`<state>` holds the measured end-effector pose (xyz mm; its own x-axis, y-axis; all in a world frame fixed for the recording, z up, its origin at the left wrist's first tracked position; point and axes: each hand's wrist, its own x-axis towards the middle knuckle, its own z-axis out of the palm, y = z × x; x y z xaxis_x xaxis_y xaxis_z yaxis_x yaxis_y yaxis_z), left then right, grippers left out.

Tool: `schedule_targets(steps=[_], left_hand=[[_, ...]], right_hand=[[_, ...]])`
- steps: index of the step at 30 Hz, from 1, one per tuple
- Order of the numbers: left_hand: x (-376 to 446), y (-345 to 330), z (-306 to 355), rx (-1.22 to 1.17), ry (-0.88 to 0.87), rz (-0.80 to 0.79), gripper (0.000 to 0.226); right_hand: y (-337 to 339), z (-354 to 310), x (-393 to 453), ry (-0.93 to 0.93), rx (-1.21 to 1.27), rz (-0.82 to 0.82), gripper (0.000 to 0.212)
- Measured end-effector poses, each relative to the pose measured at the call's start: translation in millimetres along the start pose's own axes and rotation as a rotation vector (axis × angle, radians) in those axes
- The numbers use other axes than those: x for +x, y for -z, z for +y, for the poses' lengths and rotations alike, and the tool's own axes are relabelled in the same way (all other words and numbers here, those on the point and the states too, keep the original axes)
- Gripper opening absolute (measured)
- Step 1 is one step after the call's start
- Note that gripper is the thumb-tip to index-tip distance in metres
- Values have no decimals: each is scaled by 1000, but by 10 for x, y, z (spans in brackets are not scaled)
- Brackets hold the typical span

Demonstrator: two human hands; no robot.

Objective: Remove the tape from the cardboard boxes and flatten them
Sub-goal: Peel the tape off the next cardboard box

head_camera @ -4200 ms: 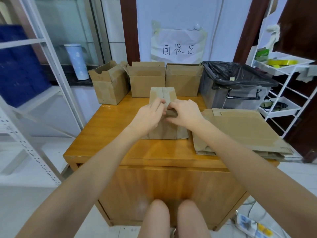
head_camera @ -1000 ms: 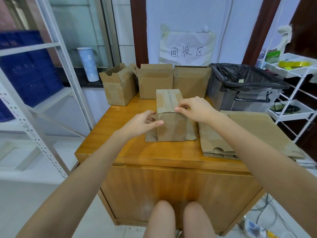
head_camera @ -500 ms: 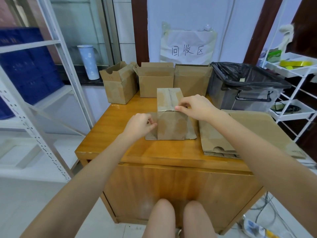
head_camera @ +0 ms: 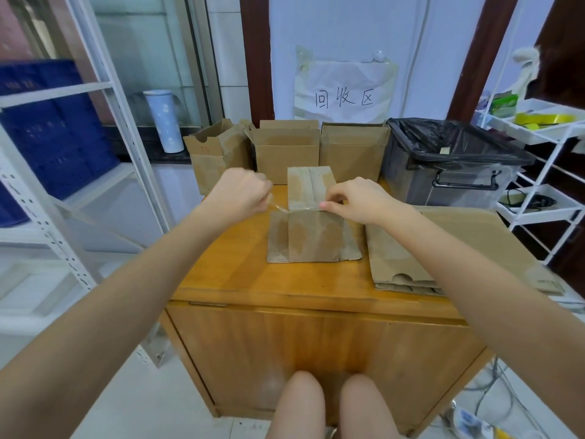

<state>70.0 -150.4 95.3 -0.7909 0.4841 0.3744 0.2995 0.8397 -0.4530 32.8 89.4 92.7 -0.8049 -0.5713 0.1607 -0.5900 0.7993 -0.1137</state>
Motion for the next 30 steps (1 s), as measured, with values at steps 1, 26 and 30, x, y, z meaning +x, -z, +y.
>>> schedule_targets(steps=[1,26,30], left_hand=[[22,78,-31,59,-78,32,18],[916,738,239,-66,-14,-32,39],[775,559,179,-450,48,-267,61]], right_hand=[[1,1,6,3,-2,0,30],[-24,67,11,-16,139,-25,39],[-52,155,-14,-65,295,-12,38]])
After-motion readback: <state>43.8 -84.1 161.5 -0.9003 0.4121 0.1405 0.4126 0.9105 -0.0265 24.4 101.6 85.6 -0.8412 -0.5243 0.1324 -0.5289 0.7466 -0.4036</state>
